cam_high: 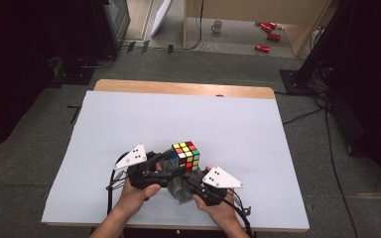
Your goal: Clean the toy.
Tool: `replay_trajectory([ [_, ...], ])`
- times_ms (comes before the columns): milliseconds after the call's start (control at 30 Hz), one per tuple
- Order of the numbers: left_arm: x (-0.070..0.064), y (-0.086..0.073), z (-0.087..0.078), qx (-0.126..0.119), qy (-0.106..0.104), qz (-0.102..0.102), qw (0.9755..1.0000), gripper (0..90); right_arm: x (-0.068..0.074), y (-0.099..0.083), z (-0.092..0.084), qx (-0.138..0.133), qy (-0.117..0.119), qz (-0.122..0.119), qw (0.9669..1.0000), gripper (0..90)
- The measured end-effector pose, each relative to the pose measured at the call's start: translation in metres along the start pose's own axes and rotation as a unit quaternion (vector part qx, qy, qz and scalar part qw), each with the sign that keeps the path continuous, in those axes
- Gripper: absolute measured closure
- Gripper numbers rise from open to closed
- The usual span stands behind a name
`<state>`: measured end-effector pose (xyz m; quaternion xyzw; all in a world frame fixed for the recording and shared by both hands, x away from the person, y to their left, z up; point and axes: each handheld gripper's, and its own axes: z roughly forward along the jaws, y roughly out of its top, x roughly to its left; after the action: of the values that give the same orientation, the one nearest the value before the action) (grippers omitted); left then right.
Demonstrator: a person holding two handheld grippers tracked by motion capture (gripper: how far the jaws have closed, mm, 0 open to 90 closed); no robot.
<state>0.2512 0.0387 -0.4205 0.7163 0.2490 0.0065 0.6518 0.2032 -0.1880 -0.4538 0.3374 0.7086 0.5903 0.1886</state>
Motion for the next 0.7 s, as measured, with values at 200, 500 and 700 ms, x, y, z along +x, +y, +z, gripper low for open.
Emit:
replay_trajectory([
  [200,0.009,0.0,-0.006,-0.005,0.014,-0.007,0.9999,35.1,0.003,0.003,-0.003,-0.003,0.014,-0.008,0.9999,77.8],
  [500,0.006,0.001,-0.004,-0.006,-0.001,-0.017,0.9998,35.1,-0.007,0.003,-0.006,-0.005,-0.011,0.009,0.9999,77.8],
  [700,-0.001,-0.001,0.001,0.006,0.02,0.003,0.9998,35.1,0.002,0.001,-0.001,0.005,0.006,0.007,0.9999,77.8],
])
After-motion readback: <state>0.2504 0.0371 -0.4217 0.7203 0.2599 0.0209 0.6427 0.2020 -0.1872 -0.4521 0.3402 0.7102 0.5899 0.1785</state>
